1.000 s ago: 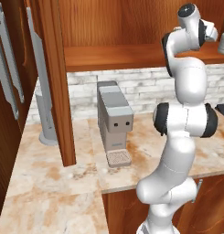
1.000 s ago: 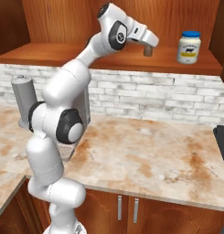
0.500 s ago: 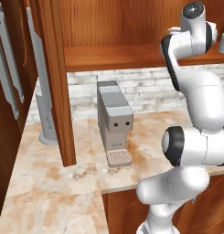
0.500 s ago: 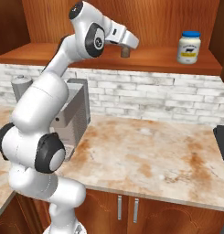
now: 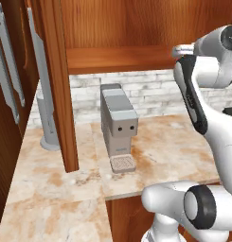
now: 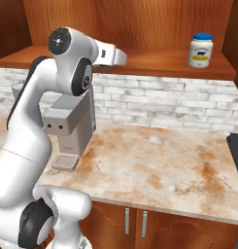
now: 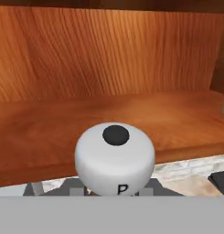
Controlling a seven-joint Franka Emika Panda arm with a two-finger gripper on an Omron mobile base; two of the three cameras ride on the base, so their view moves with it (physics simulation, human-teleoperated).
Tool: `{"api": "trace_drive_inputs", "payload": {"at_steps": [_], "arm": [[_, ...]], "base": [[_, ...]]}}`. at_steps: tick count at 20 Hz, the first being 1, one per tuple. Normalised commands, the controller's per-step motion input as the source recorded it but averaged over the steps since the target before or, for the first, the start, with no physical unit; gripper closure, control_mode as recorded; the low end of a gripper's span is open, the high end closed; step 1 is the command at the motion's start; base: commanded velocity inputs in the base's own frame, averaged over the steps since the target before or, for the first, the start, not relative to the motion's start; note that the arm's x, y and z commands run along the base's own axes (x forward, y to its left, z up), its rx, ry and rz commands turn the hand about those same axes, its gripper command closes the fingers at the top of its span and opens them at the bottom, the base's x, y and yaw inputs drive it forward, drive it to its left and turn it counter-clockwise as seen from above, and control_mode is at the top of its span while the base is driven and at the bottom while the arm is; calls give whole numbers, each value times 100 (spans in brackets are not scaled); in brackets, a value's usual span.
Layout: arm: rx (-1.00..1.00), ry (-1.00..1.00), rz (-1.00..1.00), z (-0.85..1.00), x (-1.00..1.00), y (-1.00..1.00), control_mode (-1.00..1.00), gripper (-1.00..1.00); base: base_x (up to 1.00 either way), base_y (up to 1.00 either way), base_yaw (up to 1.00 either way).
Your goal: Take 2 condiments from the cabinet and move them on the counter near the stove.Make sure the condiments are lined up with each other, next to each other.
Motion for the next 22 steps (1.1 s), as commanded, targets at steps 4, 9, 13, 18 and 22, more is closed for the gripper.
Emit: {"api": "trace_drive_inputs", "payload": {"at_steps": [4,9,13,18,22], "arm": [[-6,0,52,13,-94,63,-100,100],[-13,0,46,1,-88,80,-100,100],[-6,0,22,0,-55,64,-100,100],[0,-2,0,0,-64,18,-100,100],[-3,0,0,0,-72,3,-100,100]], "base": [[0,0,0],[0,0,0],[0,0,0],[0,0,0],[0,0,0]]}}
